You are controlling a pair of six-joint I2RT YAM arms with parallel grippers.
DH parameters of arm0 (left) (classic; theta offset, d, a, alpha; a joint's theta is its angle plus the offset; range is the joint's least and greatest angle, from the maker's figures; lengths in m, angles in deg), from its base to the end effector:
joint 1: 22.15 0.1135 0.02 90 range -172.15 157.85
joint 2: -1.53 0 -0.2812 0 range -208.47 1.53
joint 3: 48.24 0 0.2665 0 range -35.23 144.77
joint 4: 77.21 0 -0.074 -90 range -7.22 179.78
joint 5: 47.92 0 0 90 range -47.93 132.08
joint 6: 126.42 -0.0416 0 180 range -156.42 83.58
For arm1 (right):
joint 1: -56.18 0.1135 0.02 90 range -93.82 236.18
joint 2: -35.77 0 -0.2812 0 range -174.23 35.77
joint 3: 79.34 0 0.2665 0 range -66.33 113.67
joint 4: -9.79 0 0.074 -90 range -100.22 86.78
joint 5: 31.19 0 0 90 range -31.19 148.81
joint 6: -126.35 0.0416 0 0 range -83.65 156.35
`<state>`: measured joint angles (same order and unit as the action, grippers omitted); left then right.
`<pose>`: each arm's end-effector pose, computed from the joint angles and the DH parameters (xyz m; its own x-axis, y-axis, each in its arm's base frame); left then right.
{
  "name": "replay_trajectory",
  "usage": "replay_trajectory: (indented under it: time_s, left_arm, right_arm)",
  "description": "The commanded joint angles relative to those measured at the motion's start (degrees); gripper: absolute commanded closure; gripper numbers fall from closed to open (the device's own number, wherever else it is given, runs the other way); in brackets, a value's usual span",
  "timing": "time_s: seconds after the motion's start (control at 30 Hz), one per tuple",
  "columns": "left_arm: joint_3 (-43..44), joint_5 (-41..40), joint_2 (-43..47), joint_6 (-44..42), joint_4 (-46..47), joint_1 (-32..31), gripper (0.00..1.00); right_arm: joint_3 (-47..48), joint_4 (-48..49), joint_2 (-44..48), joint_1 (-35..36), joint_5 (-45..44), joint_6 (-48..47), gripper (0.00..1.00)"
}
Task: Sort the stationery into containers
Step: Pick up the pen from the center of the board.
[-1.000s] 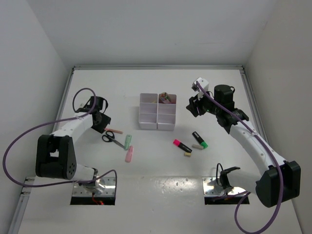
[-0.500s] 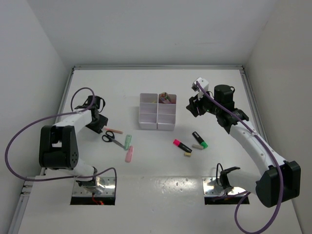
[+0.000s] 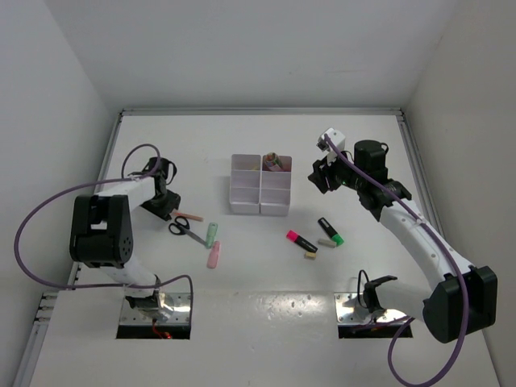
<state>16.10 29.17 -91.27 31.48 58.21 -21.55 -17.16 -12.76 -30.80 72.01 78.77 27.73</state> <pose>0.3013 0.0125 0.1578 -0.2900 -0.9062 -0.3077 -0.9145 0.3572 -0.1899 0.2604 0.0886 0.2999 -0.3486 -0.2453 -0.9046 -0.6083 0.7935 0.0193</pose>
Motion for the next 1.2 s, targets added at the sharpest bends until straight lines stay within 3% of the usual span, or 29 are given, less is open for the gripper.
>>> replay_trajectory:
  time_s: [0.0, 0.27, 0.63, 0.9, 1.17]
  left_arm:
    - [2.1, -0.1, -0.5, -0.5, 0.3, 0.7, 0.54]
    - [3.8, -0.1, -4.4, -1.0, 0.3, 0.7, 0.57]
    - [6.9, 0.9, -6.0, -2.8, -1.5, 0.7, 0.72]
    - [10.1, 2.7, -7.2, -6.7, -2.6, 0.7, 1.0]
    - [20.1, 3.3, 1.4, -12.3, -4.4, -2.5, 1.0]
  right_arm:
    - [0.4, 1.1, 1.1, -0.2, -0.3, -0.3, 0.5]
    - [0.4, 1.1, 1.1, -0.2, -0.3, -0.3, 0.5]
    - [0.4, 1.1, 1.6, -0.2, -0.3, -0.3, 0.5]
    - [0.4, 1.1, 1.6, -0.2, -0.3, -0.3, 0.5]
    - [0.4, 1.1, 1.6, -0.2, 0.8, -0.3, 0.52]
